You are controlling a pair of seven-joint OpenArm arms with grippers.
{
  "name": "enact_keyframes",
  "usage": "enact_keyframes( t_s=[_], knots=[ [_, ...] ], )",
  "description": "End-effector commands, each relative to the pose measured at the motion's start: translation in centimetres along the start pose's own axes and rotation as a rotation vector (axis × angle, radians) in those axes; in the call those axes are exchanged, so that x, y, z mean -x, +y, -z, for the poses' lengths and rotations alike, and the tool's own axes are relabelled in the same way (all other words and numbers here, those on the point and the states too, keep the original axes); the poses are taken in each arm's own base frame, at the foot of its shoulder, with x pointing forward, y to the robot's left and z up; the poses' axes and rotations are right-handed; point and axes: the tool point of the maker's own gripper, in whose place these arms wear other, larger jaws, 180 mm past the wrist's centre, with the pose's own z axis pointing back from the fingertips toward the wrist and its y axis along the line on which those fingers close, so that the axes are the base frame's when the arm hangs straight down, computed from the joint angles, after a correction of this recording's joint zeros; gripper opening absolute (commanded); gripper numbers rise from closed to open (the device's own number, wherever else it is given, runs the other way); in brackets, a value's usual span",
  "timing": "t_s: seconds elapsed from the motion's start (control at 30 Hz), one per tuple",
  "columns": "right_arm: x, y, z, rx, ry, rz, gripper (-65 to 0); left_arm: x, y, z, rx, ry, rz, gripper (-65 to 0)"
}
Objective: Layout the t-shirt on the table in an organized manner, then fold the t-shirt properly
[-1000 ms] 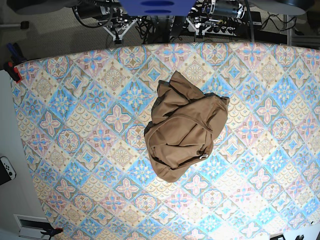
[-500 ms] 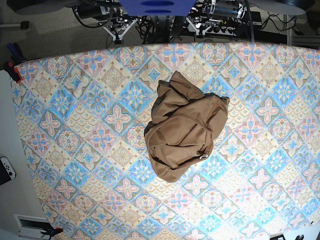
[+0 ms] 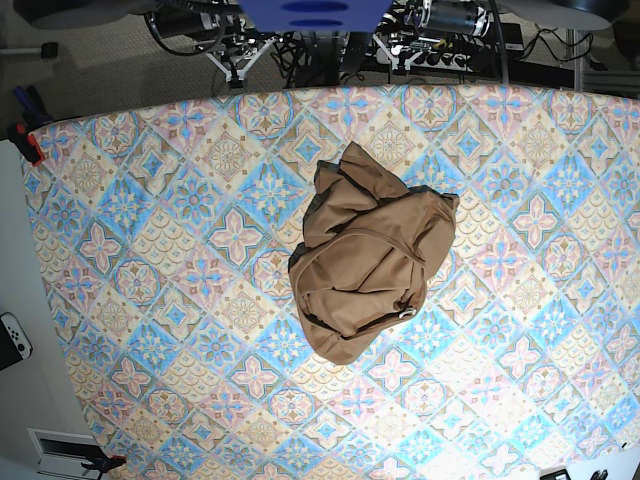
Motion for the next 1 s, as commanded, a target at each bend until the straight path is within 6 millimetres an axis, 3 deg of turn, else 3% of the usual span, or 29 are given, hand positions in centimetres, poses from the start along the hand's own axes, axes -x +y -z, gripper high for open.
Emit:
enact_keyframes(
  t_s=[0.0, 0.13, 0.33, 0.4, 0.53, 0.6, 0.7, 0.87, 0.97],
  knots=[
    [0.0, -0.2, 0.0, 0.003, -0.006, 0.006, -65.0, 0.3, 0.8, 0.0, -0.013, 0.009, -0.003, -65.0],
    [0.0, -0.3, 0.0, 0.005, -0.007, 0.008, -65.0, 1.2, 2.8, 0.0, -0.044, 0.012, -0.019, -65.0],
    [3.9, -0.7, -0.6, 0.029, -0.022, 0.145, -65.0, 2.2, 4.6, -0.2, -0.073, -0.093, -0.016, -65.0],
    [5.0, -2.0, -1.1, 0.057, -0.052, 0.188, -65.0, 2.6, 5.6, -0.4, -0.090, -0.148, -0.015, -64.8],
    [5.2, -3.9, -1.8, 0.107, -0.152, 0.236, -65.0, 3.6, 6.5, -1.1, -0.121, -0.266, -0.124, -64.8],
    [6.1, -4.3, -2.5, 0.128, -0.203, 0.250, -65.0, 3.8, 8.3, -1.7, -0.159, -0.322, -0.154, -64.9],
    [6.3, -4.9, -3.7, 0.158, -0.310, 0.253, -65.0, 4.1, 9.5, -2.8, -0.192, -0.426, -0.164, -65.0],
    [6.8, -5.6, -6.6, 0.199, -0.501, 0.229, -65.0, 3.9, 9.8, -6.0, -0.224, -0.676, -0.135, -65.0],
    [6.4, -6.0, -8.5, 0.222, -0.627, 0.213, -64.8, 3.7, 8.9, -7.4, -0.213, -0.776, -0.114, -65.0]
  ],
)
